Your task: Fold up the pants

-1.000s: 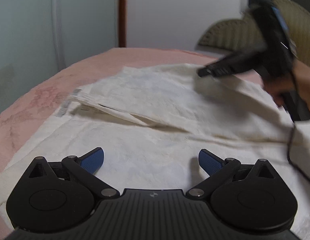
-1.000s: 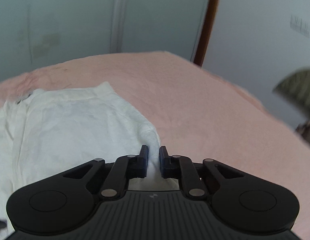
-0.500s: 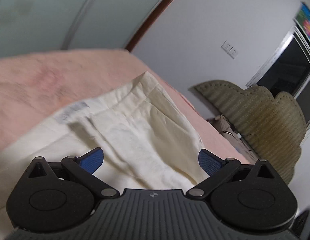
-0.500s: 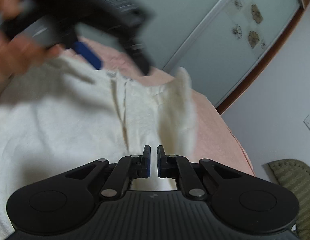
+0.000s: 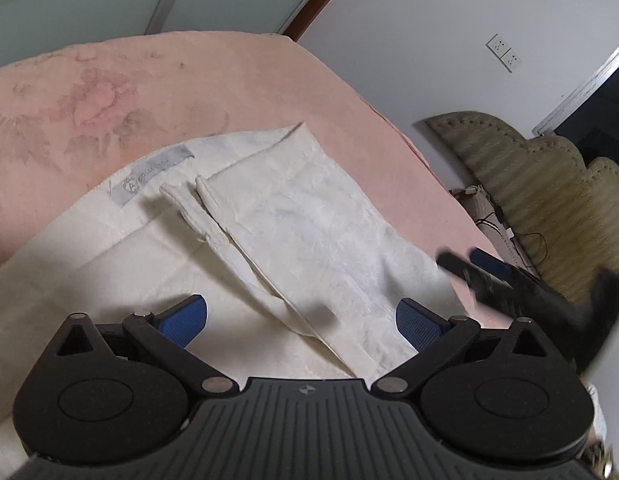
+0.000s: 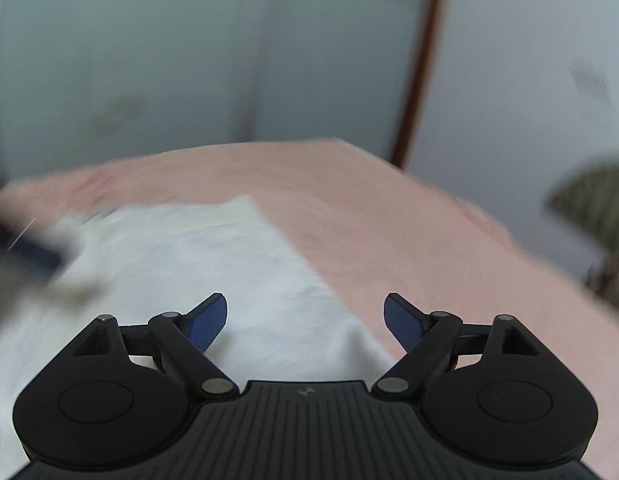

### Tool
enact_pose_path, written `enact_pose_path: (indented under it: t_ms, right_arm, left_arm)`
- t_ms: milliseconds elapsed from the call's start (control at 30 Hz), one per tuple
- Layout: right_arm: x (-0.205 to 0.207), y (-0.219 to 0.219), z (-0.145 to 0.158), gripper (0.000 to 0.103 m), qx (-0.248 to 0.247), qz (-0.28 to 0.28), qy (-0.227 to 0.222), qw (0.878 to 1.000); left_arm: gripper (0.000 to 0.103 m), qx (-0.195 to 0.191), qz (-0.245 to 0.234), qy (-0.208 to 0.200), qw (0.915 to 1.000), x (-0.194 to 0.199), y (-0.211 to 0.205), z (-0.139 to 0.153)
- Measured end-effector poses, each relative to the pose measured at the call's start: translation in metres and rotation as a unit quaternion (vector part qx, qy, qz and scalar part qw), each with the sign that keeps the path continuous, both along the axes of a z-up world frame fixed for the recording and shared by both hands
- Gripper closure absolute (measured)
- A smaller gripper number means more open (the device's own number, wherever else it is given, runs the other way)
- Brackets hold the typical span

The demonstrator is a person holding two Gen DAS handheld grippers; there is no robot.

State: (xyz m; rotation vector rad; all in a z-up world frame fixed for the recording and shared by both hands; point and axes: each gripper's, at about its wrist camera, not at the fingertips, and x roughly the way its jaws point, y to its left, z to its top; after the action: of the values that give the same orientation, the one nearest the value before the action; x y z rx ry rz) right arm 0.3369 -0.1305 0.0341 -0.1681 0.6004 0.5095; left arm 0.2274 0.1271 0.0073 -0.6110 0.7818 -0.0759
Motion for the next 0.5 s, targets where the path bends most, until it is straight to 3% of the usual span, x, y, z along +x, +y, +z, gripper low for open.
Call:
enact_pose_path:
  t_ms: [133,200,233,267,300,400,500]
  right_arm:
    - [0.047,-0.004,-0.025,0.034,0.059,-0.024,0.090,0.994]
    - [0.058,-0.002,-0.042,0.061,0.062,-0.024,0.130,0.989]
    - [0.057,-0.001,-0.045,0.062,0.064,-0.020,0.126,0.990]
    - [0.054,0.002,-0.044,0.081,0.066,-0.004,0.118,0.991]
    - [0.048,0.004,-0.043,0.088,0.067,0.012,0.109,0.992]
    - [0.012,0.025,-0.025,0.091,-0.023,0.046,0.006,0.999]
    - [-0.040,0.055,-0.010,0.091,-0.129,0.097,-0.095,0.982]
  left_arm:
    - [0.001,0.022,0.002,-0.018,0.9996,0.006,0.001,0.004]
    - [0.001,0.019,0.000,-0.021,0.9996,0.012,0.003,0.007]
    - [0.002,0.012,-0.001,-0.018,0.9998,0.016,0.005,0.009]
    - [0.001,0.000,-0.001,-0.014,0.9999,0.023,0.008,0.010]
    - [0.001,-0.017,0.001,-0.010,0.9998,0.029,0.011,0.012]
    - [0.001,-0.066,-0.003,0.007,0.9978,0.058,0.019,0.015]
    - [0.001,-0.077,-0.011,0.015,0.9968,0.087,0.016,0.019]
